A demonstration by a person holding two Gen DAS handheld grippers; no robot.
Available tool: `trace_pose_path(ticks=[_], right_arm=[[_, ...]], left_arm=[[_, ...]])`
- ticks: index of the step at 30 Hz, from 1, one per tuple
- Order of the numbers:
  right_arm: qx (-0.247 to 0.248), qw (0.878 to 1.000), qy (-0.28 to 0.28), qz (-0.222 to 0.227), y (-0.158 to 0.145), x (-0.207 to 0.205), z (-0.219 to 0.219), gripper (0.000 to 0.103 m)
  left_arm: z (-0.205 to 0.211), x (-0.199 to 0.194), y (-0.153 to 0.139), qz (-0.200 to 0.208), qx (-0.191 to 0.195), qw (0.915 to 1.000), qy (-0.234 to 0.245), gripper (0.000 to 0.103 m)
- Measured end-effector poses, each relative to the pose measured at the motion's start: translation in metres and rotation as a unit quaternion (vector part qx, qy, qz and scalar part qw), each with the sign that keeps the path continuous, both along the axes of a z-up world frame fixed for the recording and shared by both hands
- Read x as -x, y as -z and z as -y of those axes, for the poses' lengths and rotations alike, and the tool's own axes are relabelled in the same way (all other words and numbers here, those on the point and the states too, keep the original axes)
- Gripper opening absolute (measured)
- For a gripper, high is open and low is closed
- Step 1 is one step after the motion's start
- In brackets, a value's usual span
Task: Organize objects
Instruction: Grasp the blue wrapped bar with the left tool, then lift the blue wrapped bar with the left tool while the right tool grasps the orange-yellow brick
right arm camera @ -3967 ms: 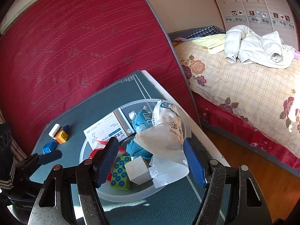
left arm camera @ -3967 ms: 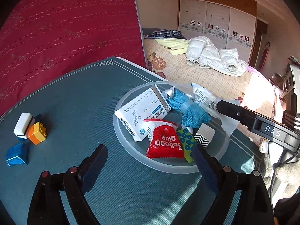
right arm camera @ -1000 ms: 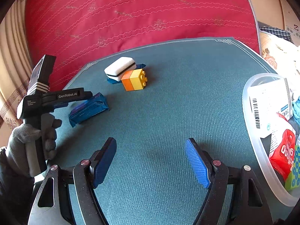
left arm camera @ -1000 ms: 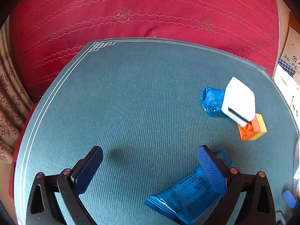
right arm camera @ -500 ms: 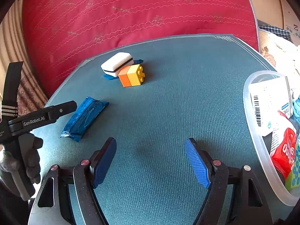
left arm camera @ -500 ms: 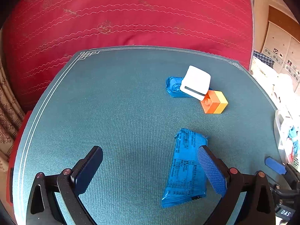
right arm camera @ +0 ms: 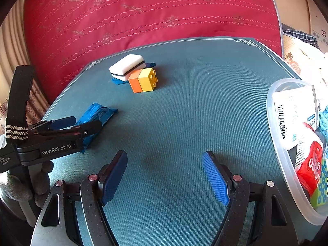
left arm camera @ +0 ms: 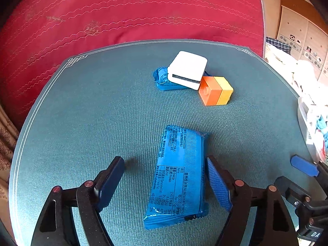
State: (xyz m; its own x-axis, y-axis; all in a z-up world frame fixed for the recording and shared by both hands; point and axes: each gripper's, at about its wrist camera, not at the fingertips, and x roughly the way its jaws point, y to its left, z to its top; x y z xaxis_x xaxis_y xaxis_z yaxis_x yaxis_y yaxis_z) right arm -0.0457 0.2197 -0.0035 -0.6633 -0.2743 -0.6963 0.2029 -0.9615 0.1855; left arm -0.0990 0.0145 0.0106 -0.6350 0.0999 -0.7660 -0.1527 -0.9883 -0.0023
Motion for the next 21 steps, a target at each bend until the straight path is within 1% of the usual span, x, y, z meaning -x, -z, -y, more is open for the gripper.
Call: trace_pose_path(ticks=[2,3,4,5,7,10,13,16,21], right_arm=[[-0.002,1.000,0.000,0.000,0.000,0.000,0.001,0.077],[-0.004,1.000,0.000,0.000,0.000,0.000,0.001,0.077],[-0.006,1.000,0.000,0.001,0.001,0.001,0.002,0.077],[-0.009,1.000,-0.001,0.001,0.001,0.001,0.002,0.078],[-0.016,1.000,-0.002,0.001,0.001,0.001,0.005,0.079],[-0.027,1.000,-0.007,0.003,0.001,0.004,0.010,0.080],[-0.033,0.999,-0.016,0.004,0.001,0.012,0.016,0.080],[-0.032,0.999,-0.021,0.007,0.000,0.029,0.024,0.080],[-0.009,1.000,-0.020,0.019,-0.004,0.066,0.033,0.080]], left_arm=[[-0.004,0.001,0.001,0.000,0.003,1.0000,0.005,0.075],[-0.006,0.002,0.001,0.000,0.007,1.0000,0.005,0.075],[-0.007,0.001,0.002,-0.002,0.011,0.9999,0.006,0.071],[-0.008,0.000,0.001,-0.005,0.012,0.9999,0.009,0.061],[-0.008,-0.002,0.001,-0.011,0.015,0.9997,0.013,0.053],[-0.006,-0.003,0.001,-0.015,0.009,0.9997,0.015,0.049],[0.000,-0.006,0.000,-0.020,-0.002,0.9998,0.010,0.047],[0.006,-0.008,-0.003,-0.029,-0.012,0.9995,0.000,0.046],[0.014,-0.010,-0.003,-0.033,-0.016,0.9991,-0.020,0.045]])
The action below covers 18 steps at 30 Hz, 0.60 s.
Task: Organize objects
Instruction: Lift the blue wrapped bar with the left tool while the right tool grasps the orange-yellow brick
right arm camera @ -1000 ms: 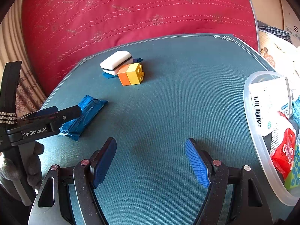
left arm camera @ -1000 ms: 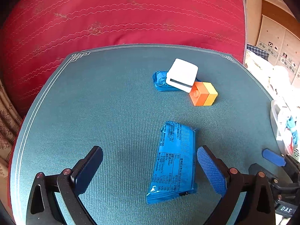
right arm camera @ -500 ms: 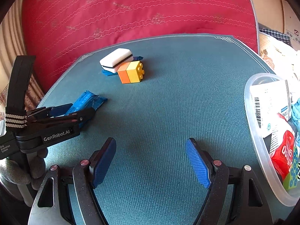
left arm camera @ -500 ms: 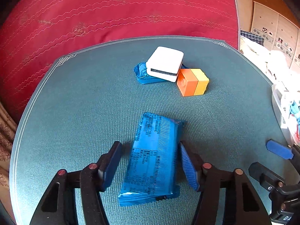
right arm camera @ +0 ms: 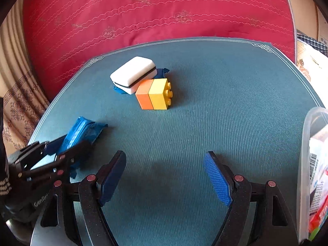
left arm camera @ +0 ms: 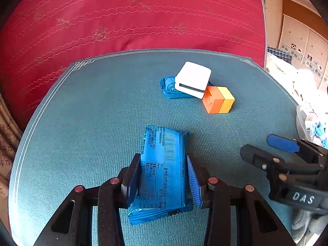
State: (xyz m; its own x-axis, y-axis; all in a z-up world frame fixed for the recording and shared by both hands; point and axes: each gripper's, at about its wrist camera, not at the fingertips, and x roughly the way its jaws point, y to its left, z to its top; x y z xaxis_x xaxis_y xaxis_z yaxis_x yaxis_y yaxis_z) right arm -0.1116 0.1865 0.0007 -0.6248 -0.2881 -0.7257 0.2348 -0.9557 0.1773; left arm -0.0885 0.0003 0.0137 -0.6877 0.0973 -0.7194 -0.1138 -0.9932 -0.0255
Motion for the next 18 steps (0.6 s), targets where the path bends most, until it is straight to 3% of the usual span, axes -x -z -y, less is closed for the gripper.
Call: trace_pose_path(ticks=[10,18], right_arm=[[-0.015,1.000,-0.009,-0.008,-0.009,0.063,0.027,0.075],[-0.039,0.999,-0.027,-0.008,-0.008,0.077,0.049,0.046]], left_arm=[[0.009,0.001,0.002,0.010,-0.014,0.9997,-0.017,0.045],[0.010,-0.001,0.003,0.011,-0.013,0.9997,-0.017,0.045]])
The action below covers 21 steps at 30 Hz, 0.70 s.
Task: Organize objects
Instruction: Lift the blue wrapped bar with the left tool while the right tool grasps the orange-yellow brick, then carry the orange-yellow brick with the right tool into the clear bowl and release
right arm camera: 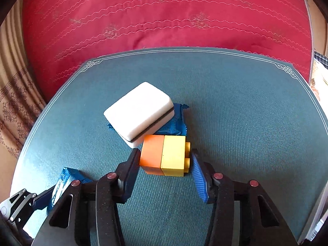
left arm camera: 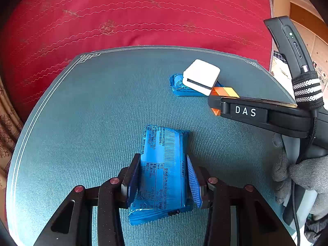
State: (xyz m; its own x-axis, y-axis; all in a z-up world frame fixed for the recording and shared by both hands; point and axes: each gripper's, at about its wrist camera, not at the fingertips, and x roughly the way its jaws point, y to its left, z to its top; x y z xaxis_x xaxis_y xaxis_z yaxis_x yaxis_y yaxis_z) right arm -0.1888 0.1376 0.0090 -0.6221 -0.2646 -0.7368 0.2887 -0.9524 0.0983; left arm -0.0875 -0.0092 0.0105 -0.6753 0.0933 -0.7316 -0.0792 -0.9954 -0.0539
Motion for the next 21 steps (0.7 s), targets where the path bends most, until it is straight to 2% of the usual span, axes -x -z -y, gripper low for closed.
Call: trace_pose_path(ticks=[4,13,21], right_arm=[[-0.018,1.000,-0.010,-0.007,0.001,-0.006,0.007,0.044],[-0.018,1.000,-0.002,-0.013,-0.001,-0.033,-0.006,0.043],[-0.015,1.000,0.015,-0.023,-0.005,-0.067,-0.025,0.044]], left_arm=[[0.001,-0.001,0.000,0.000,-0.001,1.0000,0.001,0.045],[-0.001,-0.001,0.000,-0.001,0.002,1.0000,0.002,0.045],[-0.011,-0.007,-0.001,-0.017,0.031,0.9993,0.008,0.045]])
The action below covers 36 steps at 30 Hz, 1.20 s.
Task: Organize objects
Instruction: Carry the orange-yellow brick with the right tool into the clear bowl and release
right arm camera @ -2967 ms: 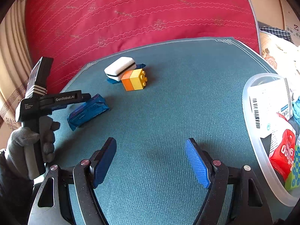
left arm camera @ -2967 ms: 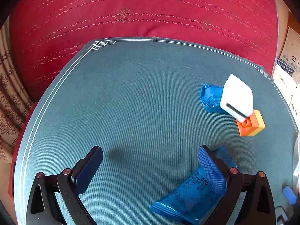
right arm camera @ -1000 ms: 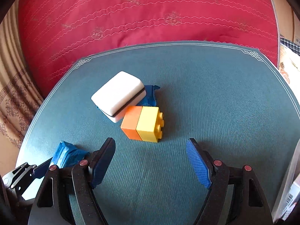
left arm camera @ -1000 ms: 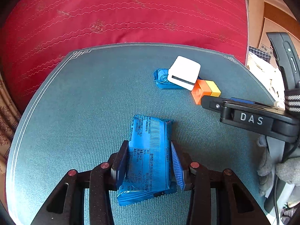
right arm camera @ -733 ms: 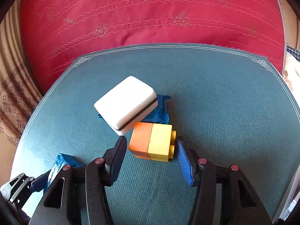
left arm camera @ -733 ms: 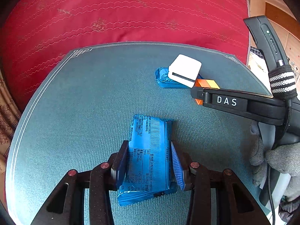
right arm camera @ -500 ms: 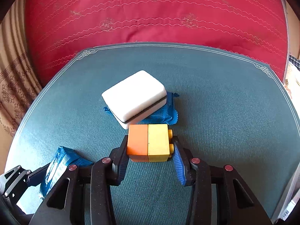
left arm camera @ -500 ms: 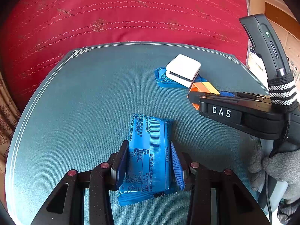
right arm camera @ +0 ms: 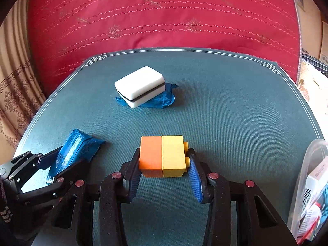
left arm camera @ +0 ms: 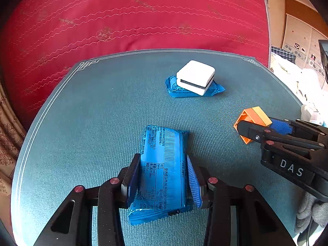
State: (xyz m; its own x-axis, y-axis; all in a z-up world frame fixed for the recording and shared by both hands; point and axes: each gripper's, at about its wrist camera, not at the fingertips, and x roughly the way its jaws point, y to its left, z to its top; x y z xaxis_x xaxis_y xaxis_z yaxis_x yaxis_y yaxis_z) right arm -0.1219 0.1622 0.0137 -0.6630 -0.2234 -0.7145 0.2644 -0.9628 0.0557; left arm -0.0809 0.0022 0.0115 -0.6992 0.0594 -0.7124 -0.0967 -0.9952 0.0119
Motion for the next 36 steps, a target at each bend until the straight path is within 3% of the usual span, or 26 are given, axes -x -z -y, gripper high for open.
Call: trace_pose_path(ticks=[17,36], right_arm=[[0.046,0.998,0.037,-0.009,-0.010,-0.060,-0.032,0.043],[0.050,0.996,0.066,-0.015,-0.014,-0.093,-0.059,0.043]], left_arm=[[-0.011,-0.003,-0.001,-0.018,0.028,0.9993,0.019,0.045],[-0.042,-0.020,0.000,-0.024,0.040,0.9967,0.066,0.045]])
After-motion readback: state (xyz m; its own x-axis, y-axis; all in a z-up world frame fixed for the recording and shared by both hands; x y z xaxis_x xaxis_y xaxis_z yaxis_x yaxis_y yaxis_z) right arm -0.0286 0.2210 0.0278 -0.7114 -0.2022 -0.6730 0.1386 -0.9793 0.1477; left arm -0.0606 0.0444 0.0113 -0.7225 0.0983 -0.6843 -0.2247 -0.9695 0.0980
